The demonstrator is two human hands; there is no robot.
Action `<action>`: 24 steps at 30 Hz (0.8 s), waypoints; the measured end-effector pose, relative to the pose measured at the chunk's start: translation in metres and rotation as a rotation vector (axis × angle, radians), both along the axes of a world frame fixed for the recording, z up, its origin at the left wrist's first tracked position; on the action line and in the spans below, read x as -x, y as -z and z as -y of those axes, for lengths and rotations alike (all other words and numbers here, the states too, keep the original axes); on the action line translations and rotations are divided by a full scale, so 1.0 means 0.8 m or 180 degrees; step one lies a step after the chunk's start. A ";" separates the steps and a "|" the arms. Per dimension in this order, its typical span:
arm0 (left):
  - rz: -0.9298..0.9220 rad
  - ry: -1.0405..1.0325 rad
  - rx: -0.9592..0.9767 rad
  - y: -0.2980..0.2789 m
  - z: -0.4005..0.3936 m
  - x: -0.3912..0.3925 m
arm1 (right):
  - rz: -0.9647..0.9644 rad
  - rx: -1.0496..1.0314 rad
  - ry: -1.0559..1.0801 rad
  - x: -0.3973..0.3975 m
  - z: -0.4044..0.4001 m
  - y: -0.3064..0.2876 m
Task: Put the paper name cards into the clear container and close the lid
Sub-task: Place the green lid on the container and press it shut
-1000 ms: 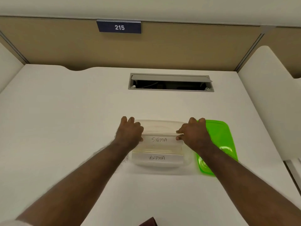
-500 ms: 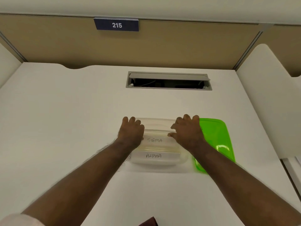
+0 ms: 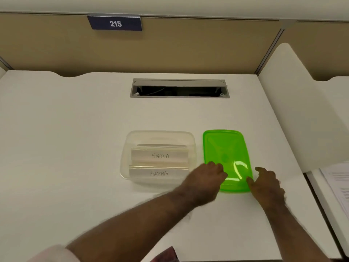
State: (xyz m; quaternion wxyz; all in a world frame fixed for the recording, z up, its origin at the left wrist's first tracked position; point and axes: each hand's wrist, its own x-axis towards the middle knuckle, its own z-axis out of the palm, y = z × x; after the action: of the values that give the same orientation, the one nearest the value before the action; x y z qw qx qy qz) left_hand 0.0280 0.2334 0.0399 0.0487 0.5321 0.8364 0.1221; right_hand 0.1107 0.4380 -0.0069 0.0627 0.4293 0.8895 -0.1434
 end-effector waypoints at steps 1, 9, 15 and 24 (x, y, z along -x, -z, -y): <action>0.0067 0.0076 0.0170 0.009 -0.011 -0.010 | -0.0080 0.0096 0.0085 -0.005 -0.001 0.005; -0.0143 -0.0056 0.1087 0.050 -0.048 -0.031 | -0.0363 0.0315 0.0311 -0.011 -0.010 0.026; -0.0365 -0.0039 0.1207 0.056 -0.042 -0.030 | -0.0326 0.0445 0.0240 -0.014 -0.023 0.024; -0.0271 -0.0662 -0.0118 0.021 -0.035 -0.019 | -0.1834 0.1762 0.0437 -0.007 -0.045 -0.059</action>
State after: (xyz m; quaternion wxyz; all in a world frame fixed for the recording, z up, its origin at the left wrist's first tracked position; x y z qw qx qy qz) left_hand 0.0436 0.2611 0.0230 -0.0096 0.4479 0.8860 0.1193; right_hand 0.1160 0.4737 0.0406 -0.0856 0.3969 0.7677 -0.4958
